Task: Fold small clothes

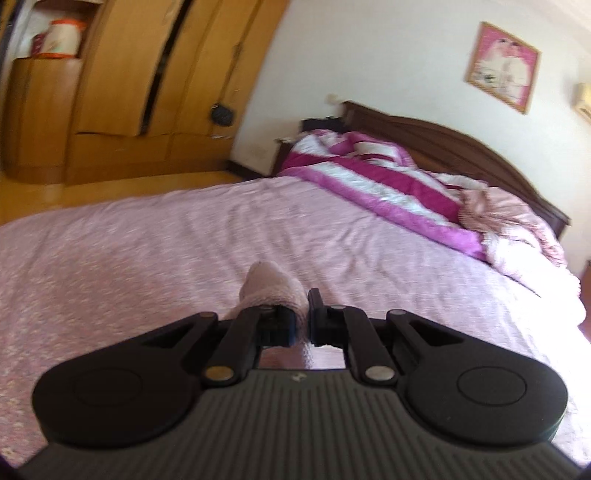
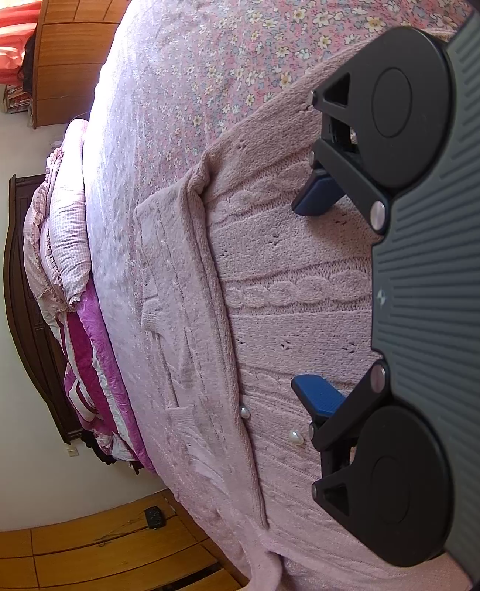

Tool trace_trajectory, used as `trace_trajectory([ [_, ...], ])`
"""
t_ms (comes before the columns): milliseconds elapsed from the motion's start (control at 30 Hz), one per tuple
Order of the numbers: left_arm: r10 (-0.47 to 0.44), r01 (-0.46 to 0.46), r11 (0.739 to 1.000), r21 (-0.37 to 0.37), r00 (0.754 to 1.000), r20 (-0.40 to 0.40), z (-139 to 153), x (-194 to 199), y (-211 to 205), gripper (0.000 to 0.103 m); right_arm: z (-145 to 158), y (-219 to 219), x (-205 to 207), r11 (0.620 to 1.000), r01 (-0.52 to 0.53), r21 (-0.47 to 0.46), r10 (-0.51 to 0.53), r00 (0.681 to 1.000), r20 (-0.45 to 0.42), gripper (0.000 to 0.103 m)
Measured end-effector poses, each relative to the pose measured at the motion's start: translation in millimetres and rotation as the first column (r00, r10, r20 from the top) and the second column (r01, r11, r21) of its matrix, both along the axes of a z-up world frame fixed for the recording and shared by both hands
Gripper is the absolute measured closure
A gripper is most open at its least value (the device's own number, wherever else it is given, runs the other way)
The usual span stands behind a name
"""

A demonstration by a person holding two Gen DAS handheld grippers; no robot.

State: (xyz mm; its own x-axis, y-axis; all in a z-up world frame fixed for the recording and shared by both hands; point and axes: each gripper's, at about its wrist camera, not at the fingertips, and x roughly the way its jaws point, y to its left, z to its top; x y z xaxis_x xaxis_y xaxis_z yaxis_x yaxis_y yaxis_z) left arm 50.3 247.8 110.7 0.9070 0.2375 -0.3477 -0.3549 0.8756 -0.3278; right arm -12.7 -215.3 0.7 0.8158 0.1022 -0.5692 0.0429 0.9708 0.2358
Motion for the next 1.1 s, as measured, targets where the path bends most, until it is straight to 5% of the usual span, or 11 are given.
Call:
trace_trajectory([
  [567,-0.293,0.291,0.955,0.051,0.956,0.029,20.1,40.6,-138.9,0.095,-2.4,-12.8,-7.1,0.998,0.005,0.068,-0.006,1.000,0.026,0.006],
  [800,-0.385,0.385,0.923,-0.002,0.921,-0.058,-10.8,56.3,-181.0,0.094,-2.3,-23.1,-8.4,0.988,0.013,0.155,-0.019,0.999,0.038,0.006],
  [1100,-0.404,0.411,0.912,-0.016,0.889,-0.217,-62.1,62.0,-202.3,0.093,-4.5,-26.9,-11.1,0.984,-0.005,0.176,-0.005,0.999,0.054,0.006],
])
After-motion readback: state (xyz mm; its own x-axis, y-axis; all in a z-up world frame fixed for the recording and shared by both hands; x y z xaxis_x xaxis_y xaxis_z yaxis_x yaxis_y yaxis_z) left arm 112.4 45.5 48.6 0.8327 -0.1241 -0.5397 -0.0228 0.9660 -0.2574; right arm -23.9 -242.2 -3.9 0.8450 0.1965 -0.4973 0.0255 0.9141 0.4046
